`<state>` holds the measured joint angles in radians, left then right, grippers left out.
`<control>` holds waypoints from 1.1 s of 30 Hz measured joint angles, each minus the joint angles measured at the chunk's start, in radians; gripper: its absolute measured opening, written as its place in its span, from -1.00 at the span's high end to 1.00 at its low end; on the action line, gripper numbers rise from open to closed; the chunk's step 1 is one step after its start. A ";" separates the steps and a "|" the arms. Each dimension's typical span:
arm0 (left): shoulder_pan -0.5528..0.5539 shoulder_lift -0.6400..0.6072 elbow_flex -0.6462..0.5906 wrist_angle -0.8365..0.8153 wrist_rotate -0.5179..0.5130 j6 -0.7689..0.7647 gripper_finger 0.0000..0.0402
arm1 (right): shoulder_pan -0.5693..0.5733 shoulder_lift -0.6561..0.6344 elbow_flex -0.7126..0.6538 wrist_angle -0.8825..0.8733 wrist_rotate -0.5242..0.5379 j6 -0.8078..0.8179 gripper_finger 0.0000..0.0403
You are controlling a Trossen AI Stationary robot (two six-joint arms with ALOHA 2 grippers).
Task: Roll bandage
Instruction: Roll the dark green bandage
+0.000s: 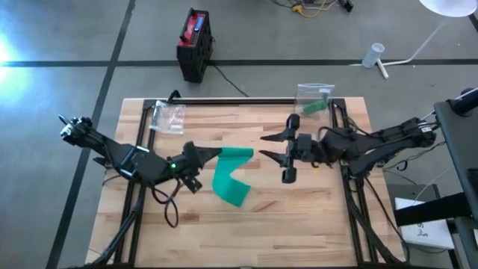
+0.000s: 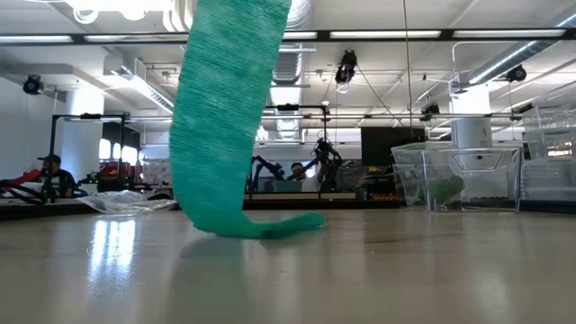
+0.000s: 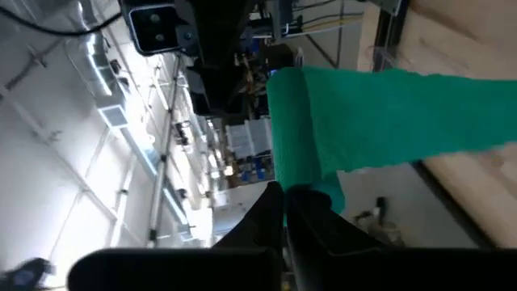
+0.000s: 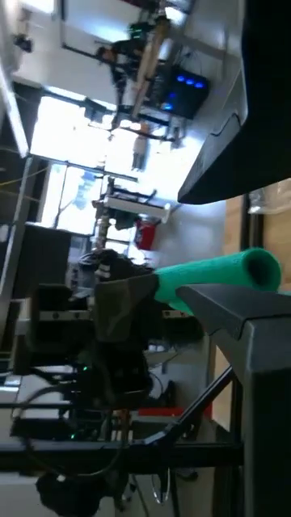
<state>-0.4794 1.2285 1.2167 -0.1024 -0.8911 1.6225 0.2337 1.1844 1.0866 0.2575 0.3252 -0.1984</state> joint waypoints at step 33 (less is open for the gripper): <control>-0.043 0.066 0.000 0.164 -0.057 0.093 1.00 | 0.010 0.010 -0.087 -0.014 -0.037 -0.233 0.43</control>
<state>-0.5228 1.2947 1.2167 0.0618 -0.9481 1.7156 0.2441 1.1946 0.9997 0.2431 0.2886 -0.4313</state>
